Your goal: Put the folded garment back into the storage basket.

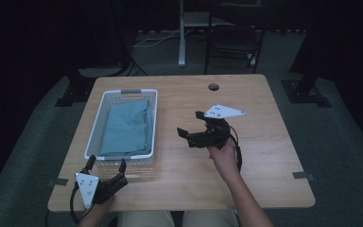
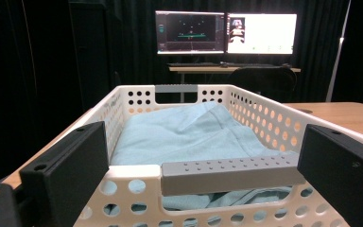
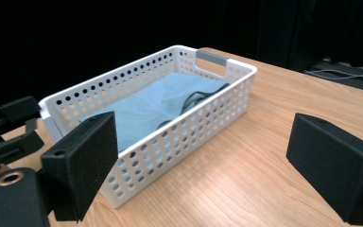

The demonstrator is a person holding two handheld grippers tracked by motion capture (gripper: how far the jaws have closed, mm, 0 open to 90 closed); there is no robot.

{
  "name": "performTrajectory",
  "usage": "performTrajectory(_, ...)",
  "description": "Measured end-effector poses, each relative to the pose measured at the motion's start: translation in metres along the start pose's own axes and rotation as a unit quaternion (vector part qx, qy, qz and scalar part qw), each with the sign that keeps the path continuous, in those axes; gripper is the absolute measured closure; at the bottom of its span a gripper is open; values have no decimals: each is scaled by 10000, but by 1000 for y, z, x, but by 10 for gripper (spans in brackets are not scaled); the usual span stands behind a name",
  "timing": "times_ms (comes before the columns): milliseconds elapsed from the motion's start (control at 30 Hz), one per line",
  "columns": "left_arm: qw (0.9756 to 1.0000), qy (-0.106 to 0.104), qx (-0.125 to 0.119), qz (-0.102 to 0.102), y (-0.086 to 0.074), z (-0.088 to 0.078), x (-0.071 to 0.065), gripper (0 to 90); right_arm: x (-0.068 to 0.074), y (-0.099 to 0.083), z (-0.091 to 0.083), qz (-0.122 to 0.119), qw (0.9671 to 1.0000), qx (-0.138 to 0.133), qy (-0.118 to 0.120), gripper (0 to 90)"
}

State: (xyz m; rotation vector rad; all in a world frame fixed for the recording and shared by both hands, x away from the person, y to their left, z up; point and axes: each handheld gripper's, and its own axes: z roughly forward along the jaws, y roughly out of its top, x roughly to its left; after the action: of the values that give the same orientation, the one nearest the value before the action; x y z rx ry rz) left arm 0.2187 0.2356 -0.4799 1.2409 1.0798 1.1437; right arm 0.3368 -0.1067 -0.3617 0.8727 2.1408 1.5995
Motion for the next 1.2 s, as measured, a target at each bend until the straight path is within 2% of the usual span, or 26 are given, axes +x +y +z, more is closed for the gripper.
performTrajectory(400,10000,-1,-5,1,0,0,0,41,-9,-12,-26,92,9999,-39,-95,97)
performTrajectory(667,10000,17,-11,2,0,0,0,41,-16,-26,-48,212,9994,-93,-239,98)
performTrajectory(767,10000,27,-12,2,0,0,0,41,-18,-30,-54,264,9994,-81,-222,97)
performTrajectory(967,10000,30,-14,1,0,0,0,41,-25,-44,-75,344,9985,-58,-421,97)
performTrajectory(1067,10000,29,-5,1,0,0,0,41,-27,-47,-85,394,9979,-170,-488,98)
performTrajectory(1200,10000,30,-15,0,0,0,0,40,-31,-54,-95,444,9971,-165,-590,97)
